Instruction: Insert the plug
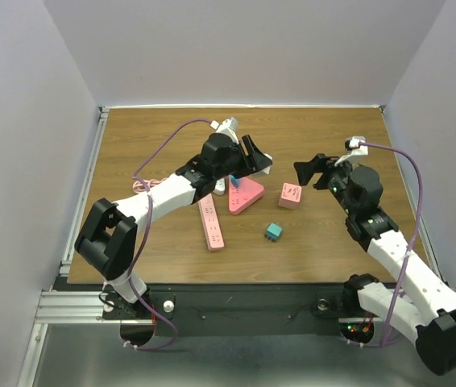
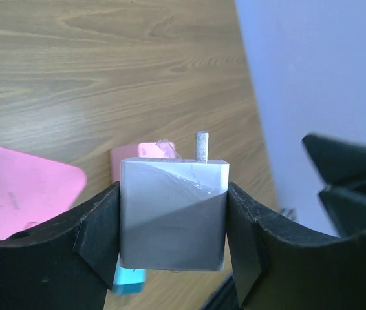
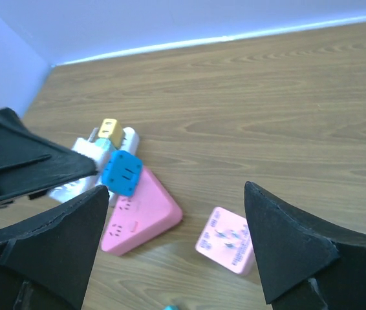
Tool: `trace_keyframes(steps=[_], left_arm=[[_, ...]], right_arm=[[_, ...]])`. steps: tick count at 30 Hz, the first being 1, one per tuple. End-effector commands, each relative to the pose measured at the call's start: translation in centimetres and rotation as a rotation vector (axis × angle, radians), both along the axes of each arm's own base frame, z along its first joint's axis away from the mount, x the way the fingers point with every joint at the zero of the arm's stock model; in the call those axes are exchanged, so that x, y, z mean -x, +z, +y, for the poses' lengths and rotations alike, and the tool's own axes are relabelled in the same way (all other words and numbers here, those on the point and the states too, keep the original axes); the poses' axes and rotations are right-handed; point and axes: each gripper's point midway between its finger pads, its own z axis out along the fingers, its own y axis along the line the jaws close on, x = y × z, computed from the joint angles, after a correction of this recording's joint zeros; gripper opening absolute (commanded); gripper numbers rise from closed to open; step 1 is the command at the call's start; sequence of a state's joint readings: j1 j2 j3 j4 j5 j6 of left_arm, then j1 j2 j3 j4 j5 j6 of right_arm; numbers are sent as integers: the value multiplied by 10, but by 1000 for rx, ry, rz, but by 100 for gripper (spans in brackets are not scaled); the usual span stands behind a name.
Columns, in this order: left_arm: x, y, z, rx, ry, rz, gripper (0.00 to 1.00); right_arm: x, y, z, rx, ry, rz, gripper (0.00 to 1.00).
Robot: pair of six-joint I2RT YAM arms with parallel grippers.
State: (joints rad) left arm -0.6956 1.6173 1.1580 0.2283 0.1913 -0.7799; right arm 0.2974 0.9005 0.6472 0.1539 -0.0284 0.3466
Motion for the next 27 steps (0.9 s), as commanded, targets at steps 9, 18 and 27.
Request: trace_keyframes(steps=[9, 18, 27], left_arm=[[-6, 81, 10, 511, 326, 185, 0], [1, 85, 23, 591, 381, 236, 0], [5, 83, 19, 618, 382, 267, 0]], right_arm=[[7, 35, 86, -41, 70, -126, 88], [1, 40, 112, -53, 85, -191, 88], [0, 58, 123, -87, 89, -272, 88]])
